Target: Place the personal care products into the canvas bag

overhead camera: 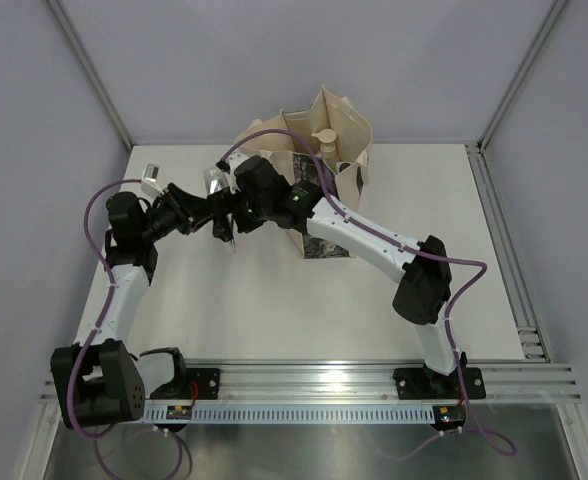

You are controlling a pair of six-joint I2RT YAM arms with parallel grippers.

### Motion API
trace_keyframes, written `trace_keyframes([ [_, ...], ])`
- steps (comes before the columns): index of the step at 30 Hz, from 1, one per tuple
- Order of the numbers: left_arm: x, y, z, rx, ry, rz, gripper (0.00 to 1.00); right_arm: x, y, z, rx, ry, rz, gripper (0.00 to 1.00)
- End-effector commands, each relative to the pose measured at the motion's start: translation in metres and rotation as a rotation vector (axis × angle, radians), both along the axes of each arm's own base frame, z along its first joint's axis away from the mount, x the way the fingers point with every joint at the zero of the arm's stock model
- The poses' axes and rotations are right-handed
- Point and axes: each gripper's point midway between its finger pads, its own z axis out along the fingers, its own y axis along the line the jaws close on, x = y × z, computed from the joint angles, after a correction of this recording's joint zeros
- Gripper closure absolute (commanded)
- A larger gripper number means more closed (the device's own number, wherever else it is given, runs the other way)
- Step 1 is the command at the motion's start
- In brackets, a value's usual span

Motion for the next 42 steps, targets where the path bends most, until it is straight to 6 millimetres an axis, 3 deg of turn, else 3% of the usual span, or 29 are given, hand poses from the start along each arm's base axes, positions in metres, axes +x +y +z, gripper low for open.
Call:
trace_keyframes([
  [1,-0.007,-0.004,0.043,-0.059,-0.134,-0.017,0.67,0.018,0.015,0.037,0.089,-0.11,-0.072,0.13],
  [6,-0.005,-0.002,0.05,-0.09,-0.135,0.009,0.66,0.02,0.017,0.043,0.118,-0.134,-0.072,0.35],
  [10,-0.002,0.0,0.052,-0.093,-0.131,0.04,0.58,0.017,0.018,0.05,0.135,-0.143,-0.049,0.55],
  [14,0.0,0.0,0.059,-0.116,-0.159,0.035,0.43,0.018,0.015,0.057,0.14,-0.163,-0.055,0.62],
  [15,-0.001,-0.001,0.06,-0.13,-0.154,0.026,0.35,0.019,0.015,0.059,0.144,-0.168,-0.056,0.65],
  [20,-0.002,-0.002,0.07,-0.143,-0.177,0.019,0.12,0.018,0.013,0.082,0.211,-0.165,-0.026,0.82],
  [24,-0.002,-0.001,0.068,-0.091,-0.18,0.022,0.01,0.026,0.006,0.111,0.294,-0.168,0.006,0.89],
  [30,0.002,0.008,0.064,0.046,-0.178,0.072,0.01,0.036,-0.019,0.159,0.389,-0.216,0.092,0.97],
  [34,0.003,0.014,0.074,0.102,-0.228,0.107,0.01,0.035,-0.034,0.183,0.441,-0.24,0.178,1.0],
  [37,0.003,0.016,0.077,0.132,-0.248,0.114,0.01,0.044,-0.05,0.2,0.452,-0.281,0.172,1.0],
  [41,-0.004,0.02,0.073,0.228,-0.277,0.121,0.01,0.063,-0.08,0.242,0.446,-0.437,0.123,1.0],
  [42,-0.006,0.02,0.072,0.244,-0.278,0.119,0.01,0.08,-0.096,0.247,0.411,-0.493,0.066,1.0],
])
